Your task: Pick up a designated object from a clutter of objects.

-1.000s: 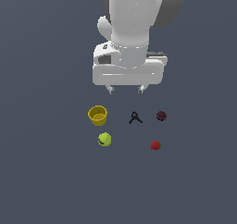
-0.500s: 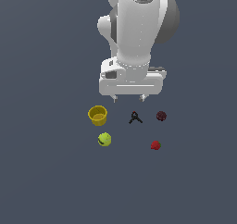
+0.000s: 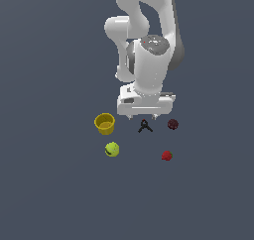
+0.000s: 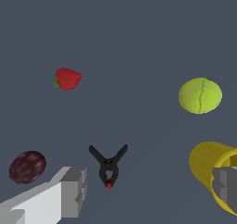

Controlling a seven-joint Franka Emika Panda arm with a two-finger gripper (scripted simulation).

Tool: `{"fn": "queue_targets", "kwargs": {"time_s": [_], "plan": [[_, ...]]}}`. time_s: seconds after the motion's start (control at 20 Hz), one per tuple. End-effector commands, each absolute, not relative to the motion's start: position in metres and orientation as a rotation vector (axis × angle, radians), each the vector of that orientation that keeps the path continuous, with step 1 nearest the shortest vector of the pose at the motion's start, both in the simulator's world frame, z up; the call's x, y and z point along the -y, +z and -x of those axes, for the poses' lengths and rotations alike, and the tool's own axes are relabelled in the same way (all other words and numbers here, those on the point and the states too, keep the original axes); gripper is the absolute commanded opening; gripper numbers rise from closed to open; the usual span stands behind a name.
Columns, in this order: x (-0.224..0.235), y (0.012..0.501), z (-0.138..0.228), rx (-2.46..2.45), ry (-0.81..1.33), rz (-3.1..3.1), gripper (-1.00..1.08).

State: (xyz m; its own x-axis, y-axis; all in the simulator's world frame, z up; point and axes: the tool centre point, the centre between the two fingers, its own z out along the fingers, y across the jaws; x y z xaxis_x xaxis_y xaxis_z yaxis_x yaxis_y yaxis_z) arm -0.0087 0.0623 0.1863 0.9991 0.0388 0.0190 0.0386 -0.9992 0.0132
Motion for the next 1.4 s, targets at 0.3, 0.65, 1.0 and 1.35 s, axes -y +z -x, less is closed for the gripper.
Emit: {"fn": "queue_targets", "kwargs": {"time_s": [0.3,0.65,1.0,1.35], "plan": [[-0.083,0.111,0.046,-0.082,0.014,-3.132,1.0],[-0.093,0.077,0.071,-0.094,0.004,-3.137,1.0],[-0.097,0.064,0.081,-0.098,0.0,-3.14,1.0],[-0.096,0.058,0.081,-0.098,-0.001,-3.14,1.0]]}}
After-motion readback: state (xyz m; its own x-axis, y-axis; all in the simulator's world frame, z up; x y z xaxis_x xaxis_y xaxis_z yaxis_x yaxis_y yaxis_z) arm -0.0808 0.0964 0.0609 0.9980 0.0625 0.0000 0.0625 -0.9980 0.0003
